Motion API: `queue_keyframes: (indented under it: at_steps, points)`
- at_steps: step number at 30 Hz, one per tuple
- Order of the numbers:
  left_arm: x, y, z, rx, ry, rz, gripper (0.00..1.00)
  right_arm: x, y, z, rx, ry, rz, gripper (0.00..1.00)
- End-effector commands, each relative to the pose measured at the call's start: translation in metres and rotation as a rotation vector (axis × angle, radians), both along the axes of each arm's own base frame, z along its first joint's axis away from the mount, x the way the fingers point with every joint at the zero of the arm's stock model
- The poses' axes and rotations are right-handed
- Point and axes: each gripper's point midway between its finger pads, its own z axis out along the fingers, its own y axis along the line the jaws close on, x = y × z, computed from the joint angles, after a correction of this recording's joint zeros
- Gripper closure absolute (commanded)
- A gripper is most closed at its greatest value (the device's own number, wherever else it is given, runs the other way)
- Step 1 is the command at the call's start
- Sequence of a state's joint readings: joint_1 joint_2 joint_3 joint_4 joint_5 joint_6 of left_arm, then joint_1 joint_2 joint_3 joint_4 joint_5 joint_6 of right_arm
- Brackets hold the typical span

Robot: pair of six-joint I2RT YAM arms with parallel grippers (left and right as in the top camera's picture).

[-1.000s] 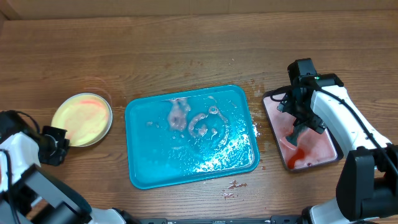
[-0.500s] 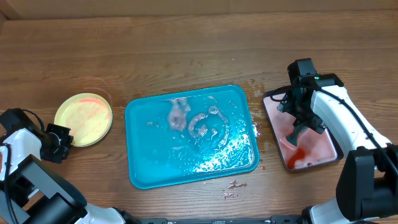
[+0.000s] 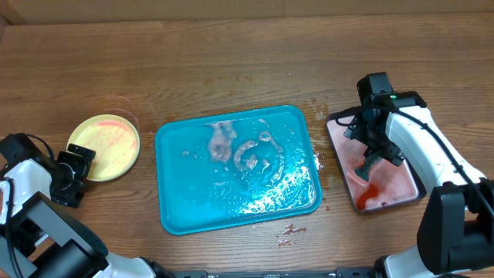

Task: Clean dirty plates on tray and stack at the side
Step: 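Open the left gripper and raise it away from the stacked plates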

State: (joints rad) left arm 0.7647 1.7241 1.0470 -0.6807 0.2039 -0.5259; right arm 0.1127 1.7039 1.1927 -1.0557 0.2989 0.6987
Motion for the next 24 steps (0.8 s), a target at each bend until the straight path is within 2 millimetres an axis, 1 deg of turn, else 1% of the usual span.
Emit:
queue_keyframes:
  at_steps: [1,4,6,8,11,16,18,22,24]
  points:
    - [0.025,-0.002,0.034,0.068,-0.108,-0.137,0.00,0.001,-0.003,0.001,-0.014,-0.008,-0.004,0.00]
    - [0.046,-0.013,0.066,0.141,-0.196,-0.275,0.00,0.001,-0.003,0.001,-0.014,-0.008,-0.004,0.00]
    - [0.057,-0.024,0.087,0.198,-0.238,-0.370,0.00,0.001,-0.003,0.001,-0.013,-0.008,-0.004,0.00]
    - [0.065,-0.042,0.107,0.258,-0.276,-0.466,0.00,0.001,-0.003,0.001,-0.014,-0.008,-0.004,0.00]
    - [0.070,-0.067,0.131,0.302,-0.323,-0.554,0.00,0.001,-0.003,0.001,-0.014,-0.008,-0.004,0.00]
    - [0.061,-0.113,0.165,0.344,-0.380,-0.684,0.00,0.001,-0.003,0.001,-0.014,-0.008,-0.004,0.00]
    - [0.055,-0.128,0.179,0.358,-0.409,-0.718,0.00,0.001,-0.003,0.001,-0.013,-0.008,-0.004,0.00]
    - [0.039,-0.165,0.205,0.387,-0.488,-0.856,0.01,0.001,-0.003,0.001,-0.014,-0.008,-0.004,0.00]
    - [0.034,-0.178,0.214,0.394,-0.520,-0.886,0.00,0.001,-0.003,0.001,-0.014,-0.008,-0.003,0.00]
